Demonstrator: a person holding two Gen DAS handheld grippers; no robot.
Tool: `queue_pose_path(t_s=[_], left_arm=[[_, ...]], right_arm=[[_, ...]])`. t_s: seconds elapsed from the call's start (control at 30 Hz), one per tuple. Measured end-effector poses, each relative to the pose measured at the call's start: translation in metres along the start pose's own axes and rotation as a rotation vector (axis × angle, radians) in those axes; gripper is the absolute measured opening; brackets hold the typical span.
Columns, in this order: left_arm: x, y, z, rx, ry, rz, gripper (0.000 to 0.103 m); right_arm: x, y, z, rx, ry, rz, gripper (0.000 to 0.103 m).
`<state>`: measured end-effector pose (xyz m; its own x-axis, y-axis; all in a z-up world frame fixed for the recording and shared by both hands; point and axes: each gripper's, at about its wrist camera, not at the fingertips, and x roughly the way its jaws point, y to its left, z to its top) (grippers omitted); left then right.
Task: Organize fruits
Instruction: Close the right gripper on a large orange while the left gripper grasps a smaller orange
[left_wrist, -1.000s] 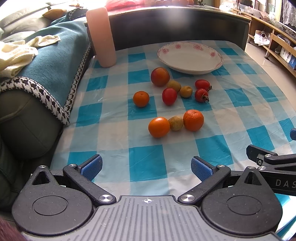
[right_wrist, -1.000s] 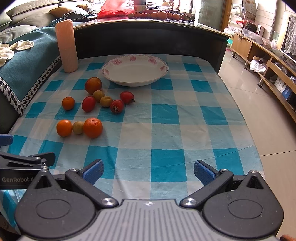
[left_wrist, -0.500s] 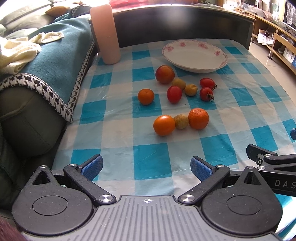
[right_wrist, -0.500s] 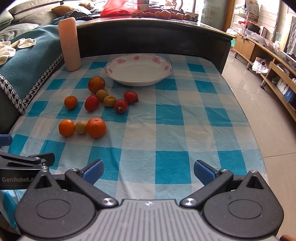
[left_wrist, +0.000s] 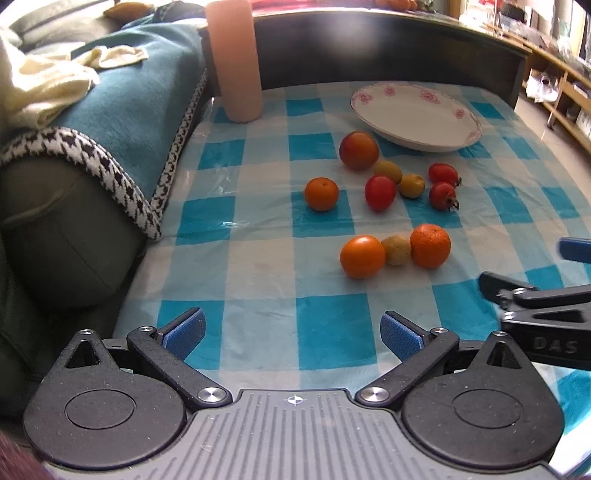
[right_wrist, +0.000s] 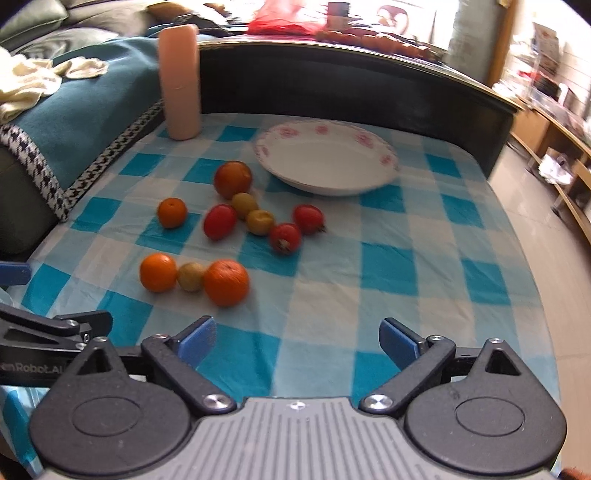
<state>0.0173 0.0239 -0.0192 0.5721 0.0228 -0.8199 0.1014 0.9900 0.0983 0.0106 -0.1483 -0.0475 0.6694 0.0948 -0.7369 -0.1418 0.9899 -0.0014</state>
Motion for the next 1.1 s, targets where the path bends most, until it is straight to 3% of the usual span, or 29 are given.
queue_pose_path(t_s=[0.1, 0.27, 0.53, 0.73, 0.87, 0.93, 1.1], left_arm=[[0.004, 0.001, 0.005, 0.007, -0.005, -0.020, 0.102], [0.010, -0.006, 0.012, 0.111, -0.026, 0.011, 0.100], [0.021, -0.012, 0.019, 0.239, -0.018, -0.045, 0.097], [0.034, -0.011, 0.026, 0.283, -0.004, -0.089, 0.097], [0.041, -0.008, 0.029, 0.285, 0.001, -0.140, 0.096], [0.044, -0.007, 0.031, 0.271, 0.006, -0.173, 0.089], [0.051, -0.017, 0.031, 0.295, 0.024, -0.217, 0.071]], right_arm=[[0.010, 0.003, 0.005, -0.039, -0.001, 0.019, 0.101], [0.021, 0.006, 0.012, -0.095, -0.003, 0.099, 0.089], [0.044, 0.016, 0.024, -0.191, 0.008, 0.194, 0.078], [0.059, 0.012, 0.030, -0.178, 0.064, 0.280, 0.066], [0.059, 0.012, 0.032, -0.186, 0.061, 0.282, 0.059], [0.058, 0.009, 0.033, -0.172, 0.069, 0.301, 0.051], [0.053, 0.005, 0.030, -0.175, 0.079, 0.290, 0.050]])
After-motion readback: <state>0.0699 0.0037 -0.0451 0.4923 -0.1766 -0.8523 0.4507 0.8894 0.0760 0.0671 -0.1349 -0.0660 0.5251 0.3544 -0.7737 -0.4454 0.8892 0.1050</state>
